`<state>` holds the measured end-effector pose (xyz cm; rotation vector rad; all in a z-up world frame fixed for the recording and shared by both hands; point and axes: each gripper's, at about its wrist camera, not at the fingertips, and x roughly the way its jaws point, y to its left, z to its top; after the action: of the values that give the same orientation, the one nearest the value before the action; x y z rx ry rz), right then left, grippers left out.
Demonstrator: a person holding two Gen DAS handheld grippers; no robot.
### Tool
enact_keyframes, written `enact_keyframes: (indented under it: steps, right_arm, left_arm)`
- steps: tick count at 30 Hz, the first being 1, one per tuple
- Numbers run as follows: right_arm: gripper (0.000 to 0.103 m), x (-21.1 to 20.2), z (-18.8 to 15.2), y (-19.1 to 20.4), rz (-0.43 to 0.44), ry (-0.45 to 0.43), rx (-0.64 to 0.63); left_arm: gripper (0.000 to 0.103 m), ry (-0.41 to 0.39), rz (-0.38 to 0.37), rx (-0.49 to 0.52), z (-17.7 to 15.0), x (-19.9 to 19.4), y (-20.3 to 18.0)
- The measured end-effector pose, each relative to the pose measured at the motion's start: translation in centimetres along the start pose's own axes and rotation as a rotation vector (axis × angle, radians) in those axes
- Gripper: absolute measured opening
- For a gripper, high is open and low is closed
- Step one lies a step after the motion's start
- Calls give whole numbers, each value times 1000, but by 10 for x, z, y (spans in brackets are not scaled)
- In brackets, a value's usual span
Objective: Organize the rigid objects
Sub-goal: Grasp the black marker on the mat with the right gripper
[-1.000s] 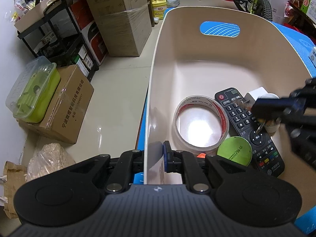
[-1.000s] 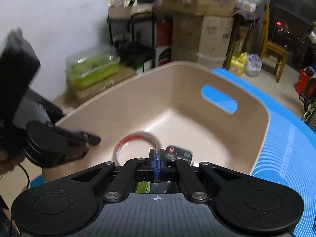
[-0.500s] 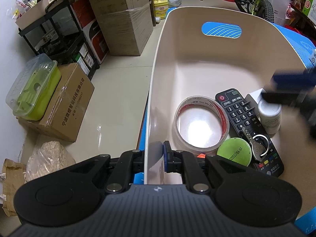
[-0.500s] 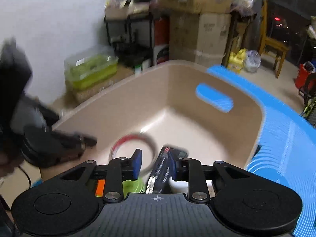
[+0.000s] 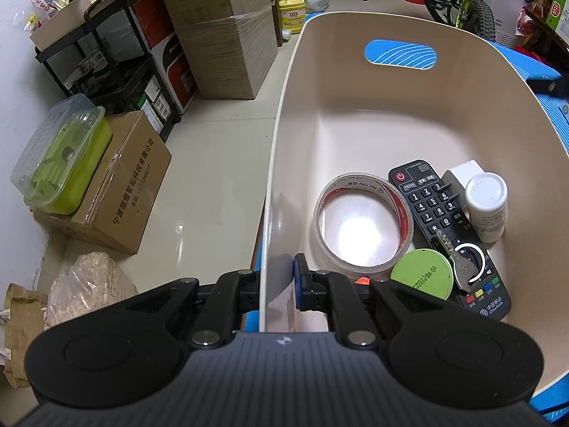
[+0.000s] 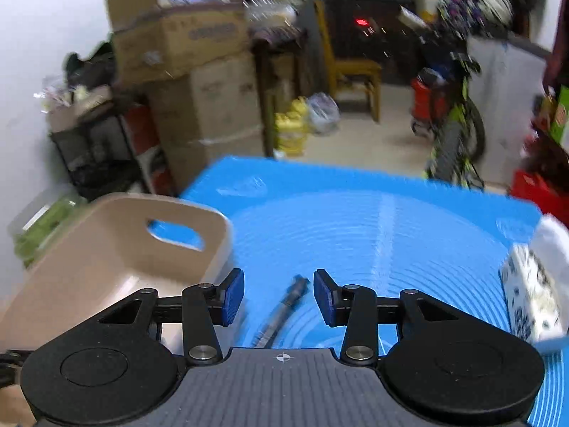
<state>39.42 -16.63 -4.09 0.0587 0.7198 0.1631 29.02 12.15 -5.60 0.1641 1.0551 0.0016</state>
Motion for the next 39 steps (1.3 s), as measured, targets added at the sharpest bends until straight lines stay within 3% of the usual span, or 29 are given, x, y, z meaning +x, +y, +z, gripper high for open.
enact_keyframes:
  steps: [7, 17, 20, 24, 27, 33, 39]
  right_arm:
    - [55, 54, -24, -2, -15, 135, -5]
    - [55, 96, -31, 5, -20, 182, 24]
    - [55, 98, -31, 9, -60, 191, -21]
    - [51, 99, -31, 16, -107, 204, -41]
    - [32, 97, -31, 21, -97, 207, -37]
    - [24, 92, -33, 17, -112, 221, 13]
    - [24, 81, -37, 16, -150, 207, 0]
  left_arm:
    - [13, 4, 7, 2, 0, -2, 1]
    - [13, 5, 6, 3, -1, -3, 2]
    - [13, 5, 7, 4, -1, -2, 2]
    - [13, 5, 6, 4, -1, -2, 2]
    - [13, 5, 8, 5, -1, -2, 2]
    - [13, 4, 5, 4, -1, -3, 2]
    - [13, 3, 7, 7, 0, -2, 2]
